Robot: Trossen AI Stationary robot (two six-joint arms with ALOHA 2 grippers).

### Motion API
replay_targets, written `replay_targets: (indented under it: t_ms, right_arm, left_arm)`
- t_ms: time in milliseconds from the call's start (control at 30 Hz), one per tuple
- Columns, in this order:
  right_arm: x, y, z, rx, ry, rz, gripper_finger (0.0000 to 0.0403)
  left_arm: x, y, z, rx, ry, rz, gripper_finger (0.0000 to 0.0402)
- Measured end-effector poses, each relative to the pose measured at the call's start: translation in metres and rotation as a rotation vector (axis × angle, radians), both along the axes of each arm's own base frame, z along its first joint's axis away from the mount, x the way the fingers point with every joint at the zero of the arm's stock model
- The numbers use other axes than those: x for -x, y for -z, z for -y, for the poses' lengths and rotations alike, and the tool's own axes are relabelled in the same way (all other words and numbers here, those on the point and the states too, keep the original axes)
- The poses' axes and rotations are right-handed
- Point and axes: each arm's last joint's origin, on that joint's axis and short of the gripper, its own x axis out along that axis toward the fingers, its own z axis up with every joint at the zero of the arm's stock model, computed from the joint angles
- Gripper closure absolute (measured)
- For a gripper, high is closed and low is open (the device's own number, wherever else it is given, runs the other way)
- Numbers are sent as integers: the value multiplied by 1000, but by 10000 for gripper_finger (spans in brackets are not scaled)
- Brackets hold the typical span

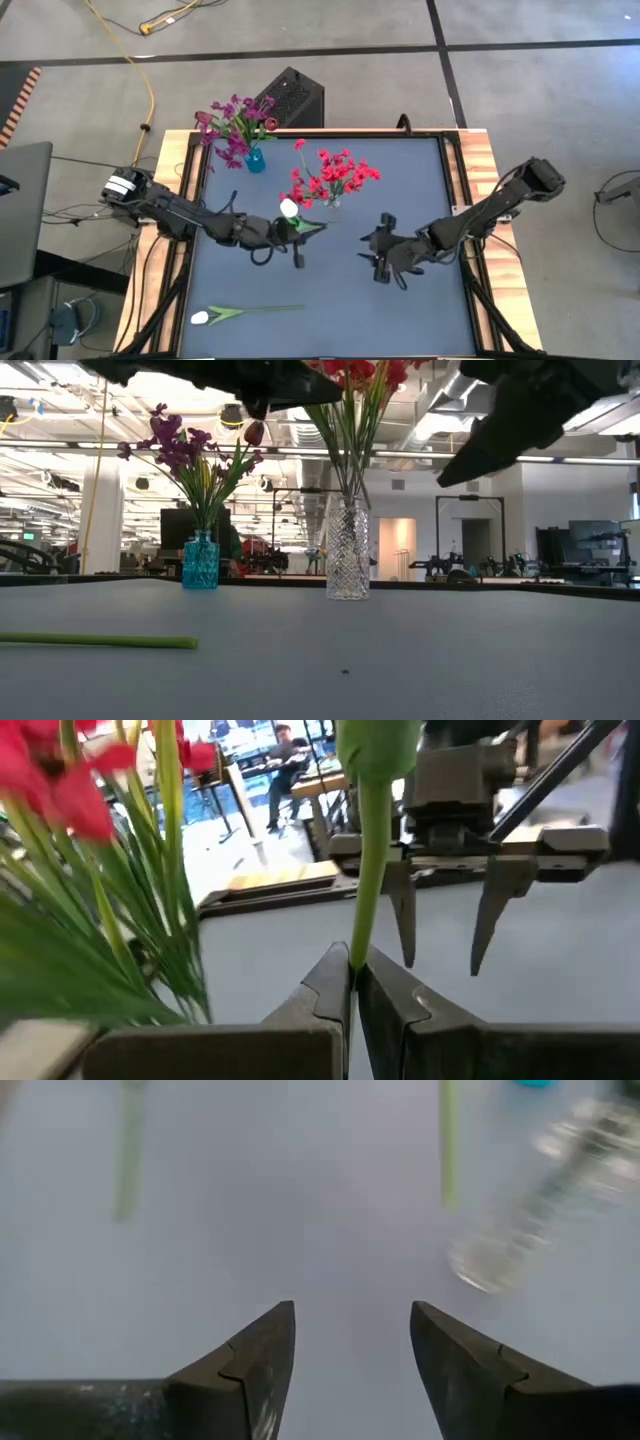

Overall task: Sort flowers into vase by color
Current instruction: Put the top white tulip into the transparent vase

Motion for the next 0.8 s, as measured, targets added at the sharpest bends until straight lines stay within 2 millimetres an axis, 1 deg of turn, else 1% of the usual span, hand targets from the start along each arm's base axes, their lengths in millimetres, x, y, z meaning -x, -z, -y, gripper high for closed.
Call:
replay_targets:
  t_ms: [133, 267, 433, 567, 800]
  right_arm:
    - [6, 3, -4, 51, 64, -6, 181]
    - [5, 7, -6, 58, 63, -13, 181]
    - [1, 14, -6, 68, 69, -31, 182]
    - [0, 18, -6, 72, 75, -45, 182]
    - [0, 19, -6, 77, 74, -55, 182]
  left_arm:
    - [-8, -13, -2, -102, -73, -65, 401]
    - [-11, -21, -3, -185, -129, -97, 401]
    - [-13, -27, -2, -231, -134, -100, 401]
    - [-15, -30, -1, -253, -129, -148, 401]
    - [-16, -34, -1, -274, -156, -187, 401]
